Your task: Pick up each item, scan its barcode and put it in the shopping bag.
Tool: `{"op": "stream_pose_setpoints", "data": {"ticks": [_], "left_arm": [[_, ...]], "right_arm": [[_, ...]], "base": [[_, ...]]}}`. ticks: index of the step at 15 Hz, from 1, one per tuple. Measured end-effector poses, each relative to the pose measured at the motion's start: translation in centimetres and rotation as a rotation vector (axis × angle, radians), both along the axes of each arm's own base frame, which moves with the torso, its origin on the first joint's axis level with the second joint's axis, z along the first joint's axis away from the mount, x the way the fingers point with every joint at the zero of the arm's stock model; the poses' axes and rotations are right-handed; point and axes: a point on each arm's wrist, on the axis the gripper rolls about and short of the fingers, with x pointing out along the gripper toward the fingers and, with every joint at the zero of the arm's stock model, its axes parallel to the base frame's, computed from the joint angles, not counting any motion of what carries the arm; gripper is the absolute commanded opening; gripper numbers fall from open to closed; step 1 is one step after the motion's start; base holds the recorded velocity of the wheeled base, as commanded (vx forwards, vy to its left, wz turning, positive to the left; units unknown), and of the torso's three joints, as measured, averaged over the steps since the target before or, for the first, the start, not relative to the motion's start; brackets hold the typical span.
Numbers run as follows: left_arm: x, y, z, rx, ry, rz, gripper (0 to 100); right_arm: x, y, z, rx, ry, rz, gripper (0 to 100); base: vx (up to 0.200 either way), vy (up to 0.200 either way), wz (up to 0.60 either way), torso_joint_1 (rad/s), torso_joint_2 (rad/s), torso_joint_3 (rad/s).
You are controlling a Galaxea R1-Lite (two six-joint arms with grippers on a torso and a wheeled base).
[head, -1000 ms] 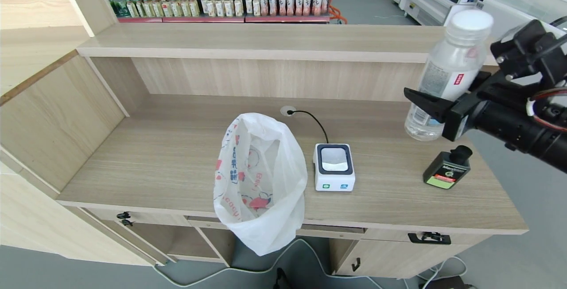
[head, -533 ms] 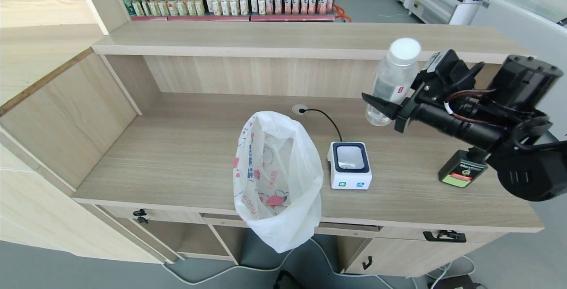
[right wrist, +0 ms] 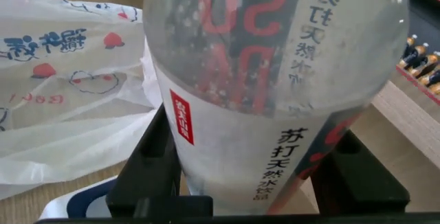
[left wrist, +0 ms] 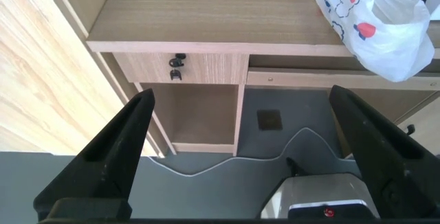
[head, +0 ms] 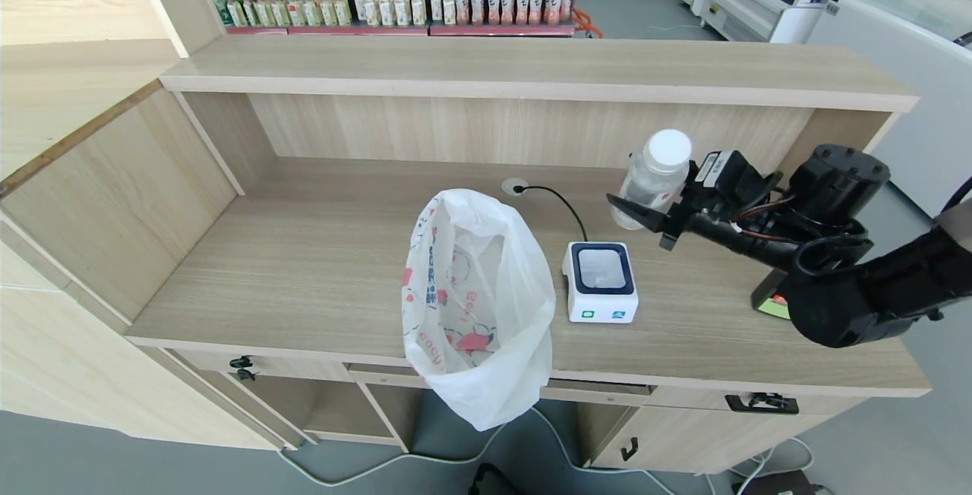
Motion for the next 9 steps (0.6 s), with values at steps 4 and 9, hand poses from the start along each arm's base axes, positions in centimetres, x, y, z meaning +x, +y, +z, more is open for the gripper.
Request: {"op": "stream_pose_setpoints", "data": {"ticks": [4,9], "left_arm": [[0.0,0.0,0.0,0.001,0.0,0.0,100],[0.0,0.0,0.0,-0.001,0.0,0.0,100]], "right_arm": [[1.0,0.3,-1.9,-0.014,-0.002,0.052,0],[2.4,0.8,-2.5,-0.018,-0.013,0.076,0]], "base": [[0.0,0.0,0.0,0.0,0.0,0.0],[0.0,0.0,0.0,0.0,0.0,0.0]]}}
